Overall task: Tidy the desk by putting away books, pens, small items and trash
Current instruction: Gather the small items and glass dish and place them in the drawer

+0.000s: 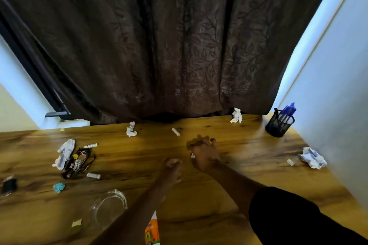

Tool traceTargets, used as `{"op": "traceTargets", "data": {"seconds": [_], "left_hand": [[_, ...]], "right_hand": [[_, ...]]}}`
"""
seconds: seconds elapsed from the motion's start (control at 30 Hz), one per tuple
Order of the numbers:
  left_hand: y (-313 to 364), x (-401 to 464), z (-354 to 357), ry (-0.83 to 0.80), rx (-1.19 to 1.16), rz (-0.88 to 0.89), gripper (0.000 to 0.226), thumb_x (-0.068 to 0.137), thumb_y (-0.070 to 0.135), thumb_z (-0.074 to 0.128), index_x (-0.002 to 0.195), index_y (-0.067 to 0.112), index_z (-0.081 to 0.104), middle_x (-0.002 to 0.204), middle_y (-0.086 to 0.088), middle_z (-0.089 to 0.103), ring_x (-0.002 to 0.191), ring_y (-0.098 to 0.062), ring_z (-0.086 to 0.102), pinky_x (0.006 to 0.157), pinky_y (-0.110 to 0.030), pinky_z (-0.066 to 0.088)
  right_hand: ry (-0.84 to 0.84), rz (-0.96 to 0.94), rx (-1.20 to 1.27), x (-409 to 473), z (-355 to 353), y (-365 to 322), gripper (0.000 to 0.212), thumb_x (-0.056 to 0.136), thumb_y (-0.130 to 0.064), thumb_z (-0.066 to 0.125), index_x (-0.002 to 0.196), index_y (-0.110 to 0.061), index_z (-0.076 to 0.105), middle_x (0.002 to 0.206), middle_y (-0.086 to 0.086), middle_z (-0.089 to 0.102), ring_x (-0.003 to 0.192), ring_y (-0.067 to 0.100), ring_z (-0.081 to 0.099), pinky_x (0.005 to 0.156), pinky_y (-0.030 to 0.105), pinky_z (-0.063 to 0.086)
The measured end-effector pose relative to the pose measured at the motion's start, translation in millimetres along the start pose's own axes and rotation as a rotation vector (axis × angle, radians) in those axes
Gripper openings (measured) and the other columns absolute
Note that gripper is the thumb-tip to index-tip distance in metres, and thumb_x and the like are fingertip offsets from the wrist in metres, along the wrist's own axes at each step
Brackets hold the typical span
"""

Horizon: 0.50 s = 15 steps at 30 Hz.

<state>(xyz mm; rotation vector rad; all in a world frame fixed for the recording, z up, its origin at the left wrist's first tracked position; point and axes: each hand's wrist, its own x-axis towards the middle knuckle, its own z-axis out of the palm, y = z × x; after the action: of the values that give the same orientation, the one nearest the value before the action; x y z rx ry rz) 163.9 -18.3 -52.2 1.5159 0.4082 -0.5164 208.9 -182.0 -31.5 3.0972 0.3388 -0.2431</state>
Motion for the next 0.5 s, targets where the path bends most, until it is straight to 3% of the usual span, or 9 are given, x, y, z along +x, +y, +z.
{"op": "traceTargets", "data": {"seconds": [0.1, 0.23, 0.3, 0.37, 0.43, 0.5], "left_hand": [[17.7, 1.5, 5.1, 0.055, -0.211, -0.13, 0.027, 0.11, 0.027, 0.042, 0.116, 0.005, 0.055, 0.102, -0.01, 0.061, 0.083, -0.024, 0.058, 0.071, -0.037, 0.053], [25.8, 5.4, 3.0, 0.034, -0.401, -0.243, 0.042, 0.108, 0.041, 0.041, 0.103, 0.005, 0.062, 0.098, -0.015, 0.064, 0.087, -0.029, 0.058, 0.081, -0.046, 0.05], [30.3, -1.2, 4.0, -0.028, -0.494, -0.263, 0.039, 0.106, 0.04, 0.046, 0.104, 0.006, 0.065, 0.092, -0.015, 0.072, 0.089, -0.03, 0.061, 0.074, -0.043, 0.05], [31.1, -0.1, 6.7, -0.05, -0.582, -0.266, 0.038, 0.105, 0.04, 0.047, 0.101, 0.006, 0.066, 0.087, -0.014, 0.074, 0.087, -0.029, 0.063, 0.07, -0.04, 0.051], [31.7, 2.3, 7.7, -0.021, -0.584, -0.28, 0.036, 0.105, 0.039, 0.048, 0.1, 0.008, 0.064, 0.089, -0.012, 0.069, 0.081, -0.026, 0.061, 0.061, -0.034, 0.052], [28.7, 6.6, 7.2, 0.0, -0.606, -0.281, 0.037, 0.106, 0.041, 0.047, 0.096, 0.008, 0.062, 0.076, -0.011, 0.066, 0.072, -0.023, 0.058, 0.055, -0.029, 0.051]], "right_hand": [[0.098, -0.056, 0.125, -2.4, -1.0, -4.0, 0.051, 0.086, -0.037, 0.06, 0.136, -0.029, 0.054, 0.145, 0.003, 0.053, 0.142, 0.031, 0.032, 0.11, 0.047, 0.03], [0.221, -0.264, 0.187, -9.7, -3.7, -23.0, 0.055, 0.074, -0.045, 0.06, 0.126, -0.025, 0.059, 0.125, -0.002, 0.065, 0.128, 0.025, 0.046, 0.104, 0.04, 0.043], [0.245, -0.339, 0.236, -15.1, -5.0, -31.9, 0.057, 0.071, -0.045, 0.059, 0.123, -0.022, 0.062, 0.118, -0.001, 0.067, 0.121, 0.023, 0.051, 0.101, 0.037, 0.044], [0.284, -0.37, 0.286, -19.1, -7.9, -34.0, 0.052, 0.072, -0.032, 0.068, 0.122, -0.019, 0.064, 0.116, 0.001, 0.069, 0.117, 0.023, 0.054, 0.1, 0.036, 0.045], [0.304, -0.339, 0.3, -17.7, -13.6, -29.9, 0.049, 0.076, -0.028, 0.066, 0.124, -0.022, 0.064, 0.121, 0.0, 0.068, 0.119, 0.021, 0.055, 0.102, 0.034, 0.045], [0.288, -0.25, 0.298, -11.6, -17.1, -22.6, 0.047, 0.081, -0.029, 0.061, 0.127, -0.024, 0.061, 0.127, 0.001, 0.066, 0.123, 0.022, 0.055, 0.103, 0.036, 0.048]]}}
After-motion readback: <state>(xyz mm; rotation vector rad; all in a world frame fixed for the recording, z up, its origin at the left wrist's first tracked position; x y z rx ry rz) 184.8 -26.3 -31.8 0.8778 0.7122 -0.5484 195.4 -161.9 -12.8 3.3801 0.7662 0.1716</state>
